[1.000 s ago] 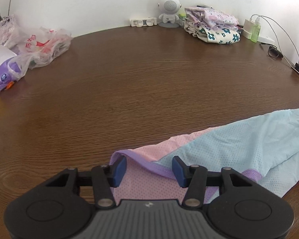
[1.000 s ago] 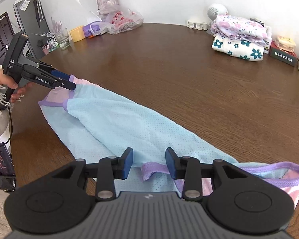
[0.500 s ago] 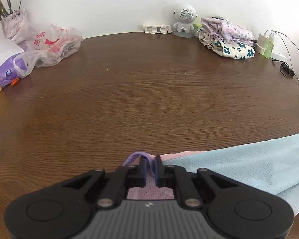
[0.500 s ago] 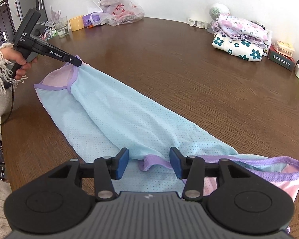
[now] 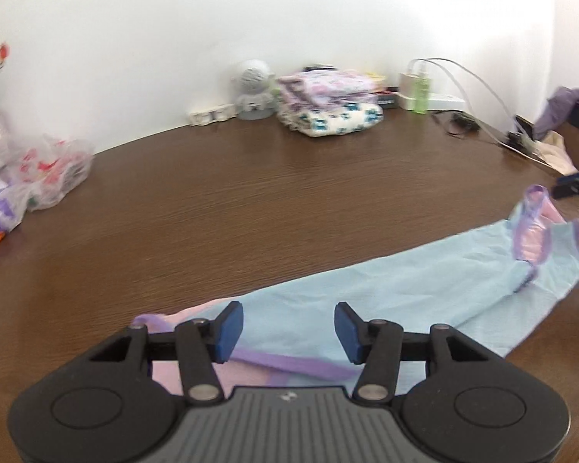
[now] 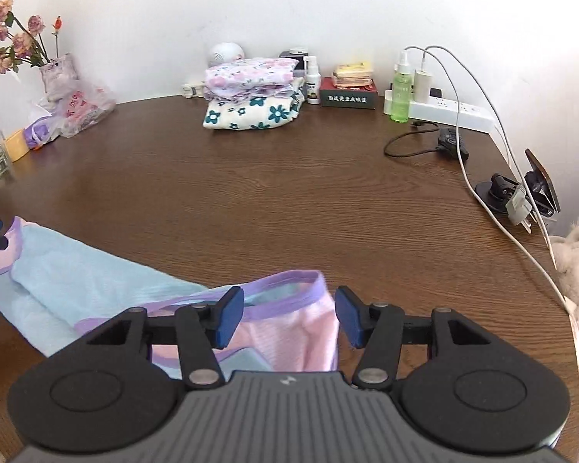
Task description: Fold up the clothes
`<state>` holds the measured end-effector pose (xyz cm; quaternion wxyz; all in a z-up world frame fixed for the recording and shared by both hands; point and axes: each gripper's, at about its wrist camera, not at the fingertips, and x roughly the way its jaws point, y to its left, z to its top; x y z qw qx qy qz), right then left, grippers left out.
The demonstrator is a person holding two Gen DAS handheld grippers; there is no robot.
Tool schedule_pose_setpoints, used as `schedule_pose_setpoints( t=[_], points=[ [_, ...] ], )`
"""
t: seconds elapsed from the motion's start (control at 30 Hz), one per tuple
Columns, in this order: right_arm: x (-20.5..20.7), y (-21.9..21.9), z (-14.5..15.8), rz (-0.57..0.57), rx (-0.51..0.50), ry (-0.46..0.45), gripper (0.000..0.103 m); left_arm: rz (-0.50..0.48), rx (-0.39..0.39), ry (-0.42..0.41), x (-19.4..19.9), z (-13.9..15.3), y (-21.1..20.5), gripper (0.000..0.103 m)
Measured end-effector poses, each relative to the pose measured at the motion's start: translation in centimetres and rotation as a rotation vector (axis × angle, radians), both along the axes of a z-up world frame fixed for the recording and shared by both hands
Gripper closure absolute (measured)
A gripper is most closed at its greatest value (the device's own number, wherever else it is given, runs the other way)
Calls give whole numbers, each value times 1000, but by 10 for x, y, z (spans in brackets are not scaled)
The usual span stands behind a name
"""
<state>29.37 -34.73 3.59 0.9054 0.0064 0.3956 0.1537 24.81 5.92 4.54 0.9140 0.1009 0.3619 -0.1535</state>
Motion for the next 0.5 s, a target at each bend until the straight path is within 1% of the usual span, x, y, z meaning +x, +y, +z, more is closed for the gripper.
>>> schedule_pose_setpoints(
  t=[0.1, 0.2, 0.23, 0.27, 0.3, 0.33, 0.4, 0.43, 0.47, 0.5],
  points=[
    [30, -13, -4, 3, 38, 69, 50, -137, -22, 17, 0, -1, -47, 51],
    [55, -19, -12, 32, 79, 163, 52, -221, -42, 37, 0, -6, -85, 51],
    [59, -17, -15, 55, 75, 190, 60, -243, -49, 44, -1, -9, -96, 52],
    [64, -15, -18, 79, 71, 216, 70, -257, -58, 51, 0, -10, -104, 52],
    [58, -13, -15, 113, 52, 199, 95, -265, -68, 58, 1, -11, -111, 52],
    [52, -10, -12, 148, 32, 181, 99, -269, -77, 66, 3, -13, -117, 52],
    [41, -5, -6, 216, -7, 145, 100, -258, -95, 91, 9, -16, -123, 53],
    [36, -3, -3, 250, -26, 127, 100, -252, -105, 106, 13, -18, -126, 56],
    [30, 0, 0, 284, -46, 109, 100, -246, -114, 122, 16, -20, -128, 60],
    [19, 3, 3, 314, -88, 78, 100, -240, -121, 141, 20, -22, -128, 70]
  ],
)
